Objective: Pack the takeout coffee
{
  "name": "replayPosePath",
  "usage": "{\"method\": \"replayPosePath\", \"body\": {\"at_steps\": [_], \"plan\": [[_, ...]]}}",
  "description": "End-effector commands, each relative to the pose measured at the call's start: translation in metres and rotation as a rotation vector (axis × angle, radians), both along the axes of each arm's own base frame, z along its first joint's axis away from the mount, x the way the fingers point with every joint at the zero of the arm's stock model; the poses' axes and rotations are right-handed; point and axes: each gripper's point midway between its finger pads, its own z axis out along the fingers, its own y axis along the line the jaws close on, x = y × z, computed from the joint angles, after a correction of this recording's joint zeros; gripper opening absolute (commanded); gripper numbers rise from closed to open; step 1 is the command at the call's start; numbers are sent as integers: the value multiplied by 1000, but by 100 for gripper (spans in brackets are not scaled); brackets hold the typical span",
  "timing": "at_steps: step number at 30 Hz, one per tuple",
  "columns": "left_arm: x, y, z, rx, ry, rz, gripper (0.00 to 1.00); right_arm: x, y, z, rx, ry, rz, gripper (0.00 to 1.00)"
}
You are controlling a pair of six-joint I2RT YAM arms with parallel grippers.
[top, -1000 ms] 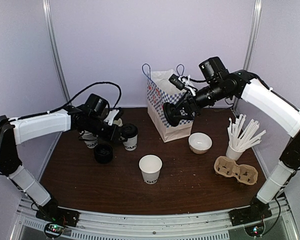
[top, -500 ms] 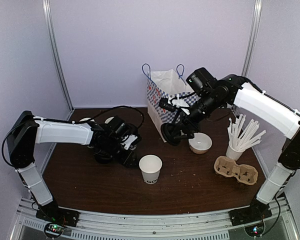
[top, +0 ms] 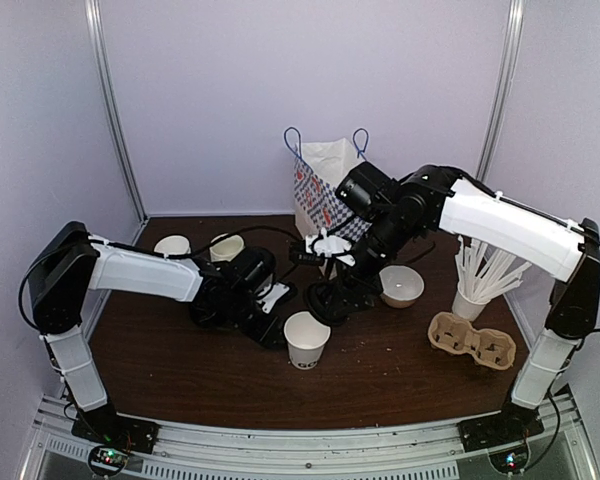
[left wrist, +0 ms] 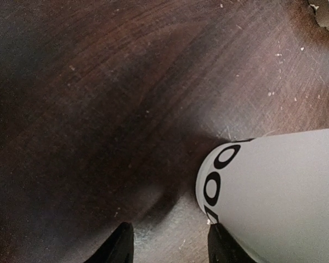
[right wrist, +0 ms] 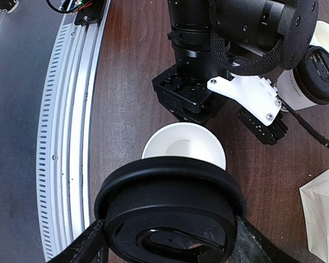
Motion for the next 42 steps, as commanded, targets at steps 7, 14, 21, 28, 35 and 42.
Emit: {"method": "replayPosePath", "body": {"at_steps": [7,14,21,28,35,42], "plan": [[-3,-13,-1,-30,-1,-19,49,-4,-2,-20,-104,-25,49,74],[-10,-19,4,-77,38,-20,49,-12,9,-33,-162,-26,98,74],[-11,-12,0,-60,42,19,49,-10,15,-43,-226,-48,113,74],[-5,16,-1,7,29,201,51,-3,23,-48,-281,-55,108,74],[4,37,3,16,-21,357,53,-3,25,-64,-364,-54,119,75],[8,47,8,2,-56,419,53,3,27,-69,-397,-71,108,75]]}}
